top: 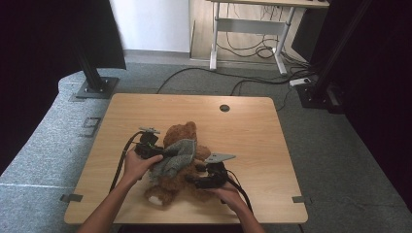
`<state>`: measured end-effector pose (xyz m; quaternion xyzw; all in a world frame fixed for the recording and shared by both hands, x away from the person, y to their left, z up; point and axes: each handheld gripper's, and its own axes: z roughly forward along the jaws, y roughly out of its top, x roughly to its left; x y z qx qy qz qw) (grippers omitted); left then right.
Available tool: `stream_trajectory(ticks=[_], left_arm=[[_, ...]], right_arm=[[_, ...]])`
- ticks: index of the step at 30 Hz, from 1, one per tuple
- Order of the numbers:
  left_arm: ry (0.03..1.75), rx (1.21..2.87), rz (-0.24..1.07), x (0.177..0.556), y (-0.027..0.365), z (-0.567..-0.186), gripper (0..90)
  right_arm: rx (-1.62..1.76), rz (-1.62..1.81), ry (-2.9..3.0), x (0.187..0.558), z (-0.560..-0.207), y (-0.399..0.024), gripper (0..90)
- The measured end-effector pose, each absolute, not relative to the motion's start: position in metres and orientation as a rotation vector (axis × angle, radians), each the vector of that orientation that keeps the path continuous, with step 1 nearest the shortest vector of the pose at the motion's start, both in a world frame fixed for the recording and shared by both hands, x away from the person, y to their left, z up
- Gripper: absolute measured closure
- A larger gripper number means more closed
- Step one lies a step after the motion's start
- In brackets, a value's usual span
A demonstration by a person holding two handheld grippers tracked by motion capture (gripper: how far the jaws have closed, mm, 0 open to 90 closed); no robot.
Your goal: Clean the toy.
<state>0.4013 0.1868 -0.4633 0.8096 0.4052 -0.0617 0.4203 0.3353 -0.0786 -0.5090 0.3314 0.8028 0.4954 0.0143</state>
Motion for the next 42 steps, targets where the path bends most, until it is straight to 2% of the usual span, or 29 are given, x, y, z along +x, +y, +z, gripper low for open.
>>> stream_trajectory(ticks=[5,8,17,23,42], left_arm=[[1.024,2.015,-0.179,0.403,0.189,-0.466,72.7],[1.020,2.015,-0.183,0.403,0.189,-0.467,72.8],[1.027,2.006,-0.189,0.402,0.188,-0.468,72.8],[1.017,1.986,-0.182,0.403,0.190,-0.458,72.5],[0.864,1.949,-0.104,0.395,0.164,-0.390,71.6]], right_arm=[[1.056,1.509,2.537,0.340,-0.514,-0.072,33.1],[1.057,1.494,2.552,0.340,-0.516,-0.072,36.9],[1.046,1.474,2.570,0.338,-0.520,-0.068,62.8],[1.024,1.503,2.505,0.334,-0.516,-0.071,74.6],[0.864,1.481,2.427,0.319,-0.483,-0.083,77.8]])
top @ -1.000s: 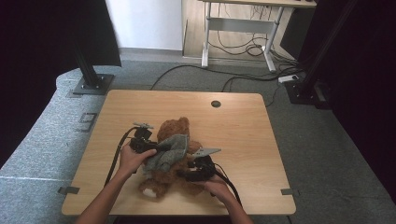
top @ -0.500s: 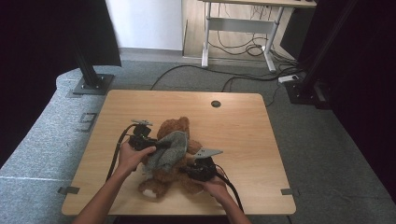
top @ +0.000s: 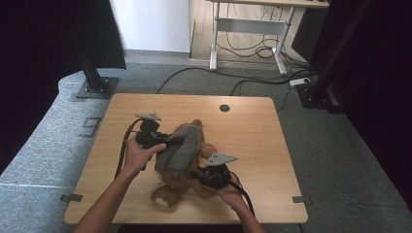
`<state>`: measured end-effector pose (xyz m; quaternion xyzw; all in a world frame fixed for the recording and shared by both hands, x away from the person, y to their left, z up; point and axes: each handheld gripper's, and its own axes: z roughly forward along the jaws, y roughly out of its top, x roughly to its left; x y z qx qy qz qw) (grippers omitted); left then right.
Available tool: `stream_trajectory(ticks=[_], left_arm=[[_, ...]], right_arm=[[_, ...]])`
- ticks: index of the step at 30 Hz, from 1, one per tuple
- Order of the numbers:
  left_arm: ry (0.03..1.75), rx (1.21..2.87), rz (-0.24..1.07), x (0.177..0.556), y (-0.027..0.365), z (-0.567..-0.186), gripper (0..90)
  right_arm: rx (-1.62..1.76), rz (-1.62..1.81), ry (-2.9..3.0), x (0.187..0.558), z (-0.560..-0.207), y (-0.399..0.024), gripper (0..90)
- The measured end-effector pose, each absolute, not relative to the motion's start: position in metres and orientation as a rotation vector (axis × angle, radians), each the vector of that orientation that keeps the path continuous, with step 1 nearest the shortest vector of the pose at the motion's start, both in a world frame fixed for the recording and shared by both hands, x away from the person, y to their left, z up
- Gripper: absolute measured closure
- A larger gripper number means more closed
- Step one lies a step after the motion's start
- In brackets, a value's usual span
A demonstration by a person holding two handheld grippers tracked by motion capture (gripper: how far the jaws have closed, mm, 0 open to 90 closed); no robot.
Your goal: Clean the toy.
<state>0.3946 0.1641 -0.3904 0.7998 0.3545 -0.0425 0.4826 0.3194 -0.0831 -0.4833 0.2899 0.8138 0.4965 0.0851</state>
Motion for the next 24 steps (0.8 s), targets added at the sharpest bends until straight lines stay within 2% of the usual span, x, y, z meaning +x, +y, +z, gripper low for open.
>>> stream_trajectory(ticks=[10,15,24], left_arm=[[0.960,2.027,-0.120,0.431,0.140,-0.411,71.5],[1.007,2.052,-0.110,0.443,0.142,-0.425,71.9],[1.042,2.056,-0.053,0.444,0.152,-0.428,72.2]], right_arm=[[0.790,1.464,2.483,0.316,-0.491,-0.063,77.9],[0.790,1.467,2.487,0.316,-0.493,-0.061,77.9],[0.812,1.463,2.480,0.316,-0.497,-0.064,77.8]])
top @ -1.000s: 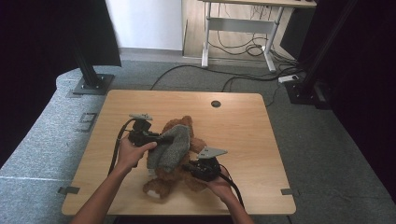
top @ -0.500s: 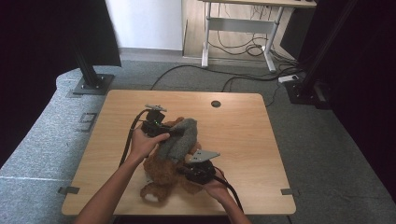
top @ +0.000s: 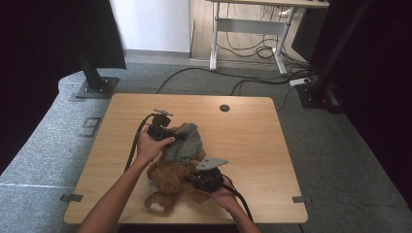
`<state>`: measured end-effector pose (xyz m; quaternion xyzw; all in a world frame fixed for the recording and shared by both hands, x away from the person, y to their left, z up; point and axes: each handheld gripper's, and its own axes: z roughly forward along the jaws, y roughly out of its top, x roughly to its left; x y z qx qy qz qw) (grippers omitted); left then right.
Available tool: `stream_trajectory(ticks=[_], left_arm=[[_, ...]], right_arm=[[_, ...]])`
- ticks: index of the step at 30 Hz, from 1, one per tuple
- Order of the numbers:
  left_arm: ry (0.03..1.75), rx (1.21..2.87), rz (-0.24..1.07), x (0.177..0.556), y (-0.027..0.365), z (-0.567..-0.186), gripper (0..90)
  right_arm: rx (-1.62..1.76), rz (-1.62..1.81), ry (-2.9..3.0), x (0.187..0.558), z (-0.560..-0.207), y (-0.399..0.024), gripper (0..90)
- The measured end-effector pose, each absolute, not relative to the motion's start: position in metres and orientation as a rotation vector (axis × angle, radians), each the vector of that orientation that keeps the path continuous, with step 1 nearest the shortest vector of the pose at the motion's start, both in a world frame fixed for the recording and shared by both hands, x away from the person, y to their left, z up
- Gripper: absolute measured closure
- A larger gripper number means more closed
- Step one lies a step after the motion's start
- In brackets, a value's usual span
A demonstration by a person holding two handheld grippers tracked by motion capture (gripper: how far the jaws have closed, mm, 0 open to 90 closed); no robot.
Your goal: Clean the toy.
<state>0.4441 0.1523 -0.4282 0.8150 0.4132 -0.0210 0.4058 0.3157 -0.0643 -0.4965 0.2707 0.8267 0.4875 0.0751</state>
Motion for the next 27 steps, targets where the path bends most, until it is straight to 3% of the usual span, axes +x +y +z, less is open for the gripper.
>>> stream_trajectory(ticks=[14,17,27], left_arm=[[1.063,2.017,0.002,0.435,0.182,-0.416,72.2],[1.040,1.986,-0.038,0.429,0.181,-0.412,72.2],[0.856,2.117,-0.139,0.402,0.114,-0.412,72.2]], right_arm=[[0.853,1.460,2.474,0.317,-0.499,-0.066,77.7],[0.854,1.462,2.470,0.318,-0.499,-0.064,77.7],[0.852,1.455,2.463,0.317,-0.499,-0.061,77.5]])
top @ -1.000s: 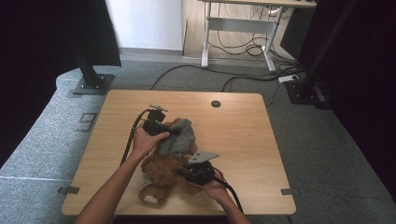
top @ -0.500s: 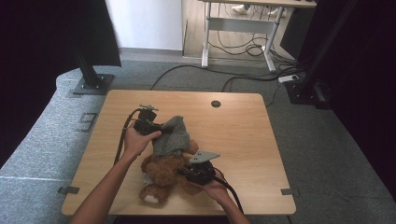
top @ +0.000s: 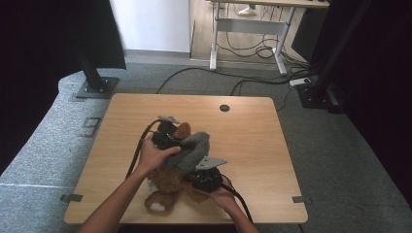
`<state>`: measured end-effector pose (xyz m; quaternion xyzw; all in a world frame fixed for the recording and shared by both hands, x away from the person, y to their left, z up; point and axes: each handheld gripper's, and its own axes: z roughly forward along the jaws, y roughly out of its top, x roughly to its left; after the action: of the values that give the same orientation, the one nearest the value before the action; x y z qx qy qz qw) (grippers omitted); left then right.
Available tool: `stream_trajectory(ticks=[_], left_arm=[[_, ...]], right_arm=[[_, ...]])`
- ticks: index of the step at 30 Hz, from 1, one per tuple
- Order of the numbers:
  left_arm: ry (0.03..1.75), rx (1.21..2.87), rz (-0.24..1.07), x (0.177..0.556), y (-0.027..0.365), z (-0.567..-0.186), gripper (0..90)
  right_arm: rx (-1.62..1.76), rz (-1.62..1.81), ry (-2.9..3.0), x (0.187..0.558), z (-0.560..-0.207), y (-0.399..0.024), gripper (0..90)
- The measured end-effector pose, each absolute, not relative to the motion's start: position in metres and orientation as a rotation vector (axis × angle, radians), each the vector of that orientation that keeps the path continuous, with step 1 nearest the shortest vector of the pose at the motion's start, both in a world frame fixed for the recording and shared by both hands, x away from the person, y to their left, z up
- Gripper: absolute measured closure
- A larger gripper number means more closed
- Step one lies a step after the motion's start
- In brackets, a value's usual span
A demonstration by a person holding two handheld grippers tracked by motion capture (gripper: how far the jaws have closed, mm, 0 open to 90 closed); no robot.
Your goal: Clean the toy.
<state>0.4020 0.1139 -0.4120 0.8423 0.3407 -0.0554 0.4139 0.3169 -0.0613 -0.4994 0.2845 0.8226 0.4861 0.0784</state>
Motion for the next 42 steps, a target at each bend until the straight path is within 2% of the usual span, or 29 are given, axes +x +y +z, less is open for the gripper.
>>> stream_trajectory(ticks=[8,17,28,36,42], left_arm=[[0.899,2.189,-0.147,0.408,0.103,-0.433,72.3],[0.920,2.171,-0.021,0.396,0.139,-0.420,72.3],[0.892,2.089,-0.109,0.386,0.153,-0.418,72.2],[0.822,2.210,-0.066,0.358,0.139,-0.424,72.2],[0.877,2.173,-0.055,0.363,0.157,-0.429,72.2]], right_arm=[[0.856,1.453,2.464,0.317,-0.500,-0.063,77.4],[0.891,1.446,2.451,0.317,-0.501,-0.062,77.4],[0.910,1.449,2.443,0.318,-0.503,-0.063,77.3],[0.933,1.449,2.435,0.318,-0.505,-0.065,77.2],[0.929,1.459,2.429,0.317,-0.505,-0.064,77.2]])
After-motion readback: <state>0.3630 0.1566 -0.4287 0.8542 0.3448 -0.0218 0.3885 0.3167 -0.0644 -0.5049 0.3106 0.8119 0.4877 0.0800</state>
